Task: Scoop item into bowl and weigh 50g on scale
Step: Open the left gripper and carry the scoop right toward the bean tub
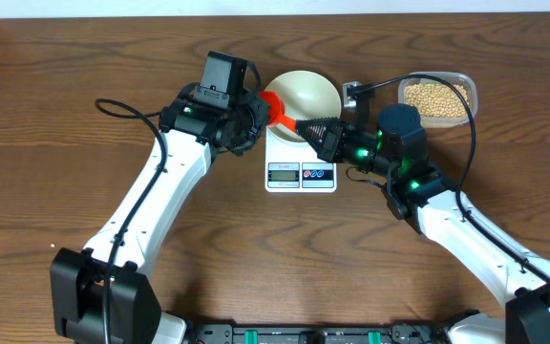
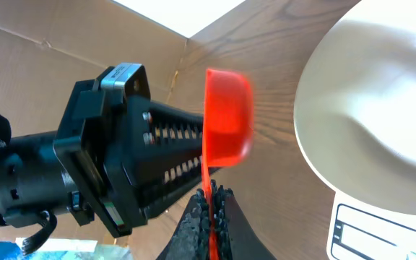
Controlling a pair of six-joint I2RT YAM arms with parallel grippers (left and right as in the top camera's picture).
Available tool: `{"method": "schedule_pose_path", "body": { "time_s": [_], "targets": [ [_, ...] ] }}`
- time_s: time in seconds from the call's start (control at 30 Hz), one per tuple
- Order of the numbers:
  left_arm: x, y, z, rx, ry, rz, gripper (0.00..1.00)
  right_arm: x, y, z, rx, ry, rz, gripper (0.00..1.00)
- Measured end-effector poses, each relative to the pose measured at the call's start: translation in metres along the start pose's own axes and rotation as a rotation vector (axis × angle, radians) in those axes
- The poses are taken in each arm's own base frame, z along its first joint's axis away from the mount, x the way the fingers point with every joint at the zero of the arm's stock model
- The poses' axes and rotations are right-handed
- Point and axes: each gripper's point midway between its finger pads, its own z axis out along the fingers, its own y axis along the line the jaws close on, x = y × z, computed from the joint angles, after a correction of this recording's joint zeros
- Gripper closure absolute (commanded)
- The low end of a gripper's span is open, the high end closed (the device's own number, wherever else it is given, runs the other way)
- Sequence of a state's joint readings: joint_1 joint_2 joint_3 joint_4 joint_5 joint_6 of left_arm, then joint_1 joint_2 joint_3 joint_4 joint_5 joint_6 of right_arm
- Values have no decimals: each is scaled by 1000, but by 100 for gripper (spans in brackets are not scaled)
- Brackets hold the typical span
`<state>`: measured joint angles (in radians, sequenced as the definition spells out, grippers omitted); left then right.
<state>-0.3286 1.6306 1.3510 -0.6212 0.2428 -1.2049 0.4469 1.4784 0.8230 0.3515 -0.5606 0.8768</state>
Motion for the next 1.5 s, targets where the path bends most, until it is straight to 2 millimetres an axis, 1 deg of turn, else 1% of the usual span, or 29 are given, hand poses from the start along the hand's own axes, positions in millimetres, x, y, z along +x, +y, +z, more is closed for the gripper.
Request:
{"method": "schedule_pose_path", "body": {
  "time_s": [0.03,0.13,0.17,0.27,0.43,0.67,0.8,0.97,1.07,1.27,1.37,1.47,1.5],
  "targets": [
    [0,0,0,0,2,4,59,-1,-1,0,4,-3,0,99],
    [1,0,0,1,5,-1,51,-3,-2,0,11,-12,-3,99],
    [1,0,0,1,6,2,50,-4,-4,-1,15,-16,-5,99],
    [1,0,0,2,6,0,48,-7,-6,-3,22,-25,-13,99],
    [1,0,0,1,6,14,47,-18,-17,-9,48,-53,-16,99],
    [-1,0,0,-1,-6,157,47,-37,-35,-22,89,-94,-47,99],
    [-2,-1,0,0,-12,286,47,-53,-47,-36,96,-116,-69,99],
    [-3,-1,0,0,-16,470,47,-76,-65,-63,95,-150,-60,99],
    [-3,-1,0,-1,-16,559,47,-85,-72,-77,87,-160,-53,99],
    [-3,-1,0,-2,-16,676,47,-94,-80,-96,69,-166,-46,99],
    [-3,-1,0,-2,-16,721,48,-94,-86,-105,79,-157,-24,99],
    [-2,-1,0,0,-13,770,56,-92,-91,-120,112,-153,-1,99],
    [-2,-1,0,1,-12,791,57,-90,-92,-128,129,-152,4,99]
  ]
}}
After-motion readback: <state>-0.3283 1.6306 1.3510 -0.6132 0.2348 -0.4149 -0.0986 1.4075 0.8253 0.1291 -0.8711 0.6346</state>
